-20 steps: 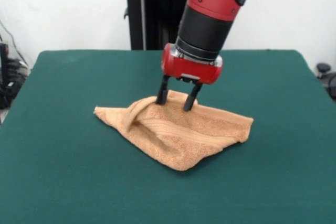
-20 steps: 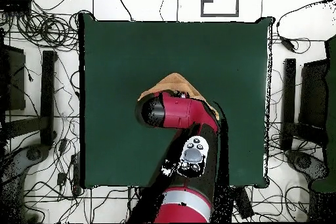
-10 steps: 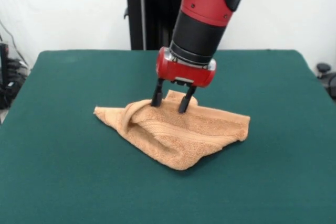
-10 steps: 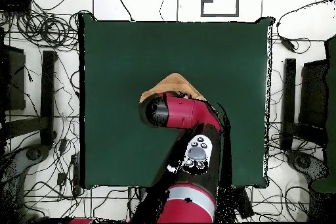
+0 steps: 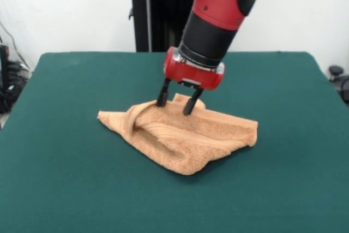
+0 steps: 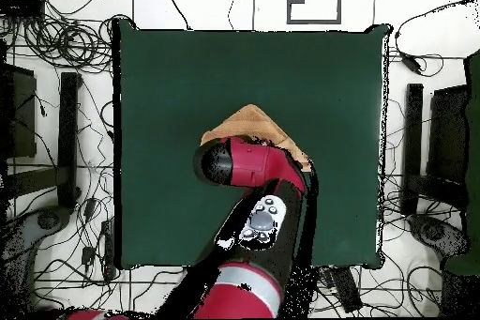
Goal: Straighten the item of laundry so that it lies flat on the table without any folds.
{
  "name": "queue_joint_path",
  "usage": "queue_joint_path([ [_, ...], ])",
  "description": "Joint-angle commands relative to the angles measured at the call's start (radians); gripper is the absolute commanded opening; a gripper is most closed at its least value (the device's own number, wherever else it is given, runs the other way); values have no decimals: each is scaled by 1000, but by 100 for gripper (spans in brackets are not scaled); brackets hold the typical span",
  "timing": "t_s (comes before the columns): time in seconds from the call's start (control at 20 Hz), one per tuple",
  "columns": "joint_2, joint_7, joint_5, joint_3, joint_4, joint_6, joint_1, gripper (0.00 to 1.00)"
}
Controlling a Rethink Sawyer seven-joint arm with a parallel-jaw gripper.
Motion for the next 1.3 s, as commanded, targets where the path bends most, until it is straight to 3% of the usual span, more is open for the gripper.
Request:
queue_joint_path([
  [0.05,61,409,102,-109,-6,75,111,100],
  [0.35,94,436,143,-159,-13,59,148,100],
  [0.75,97,430,141,-108,16,2,131,100],
  [1.05,94,421,134,-20,36,-185,60,100],
  [1.3,86,463,145,-4,57,-331,52,100],
])
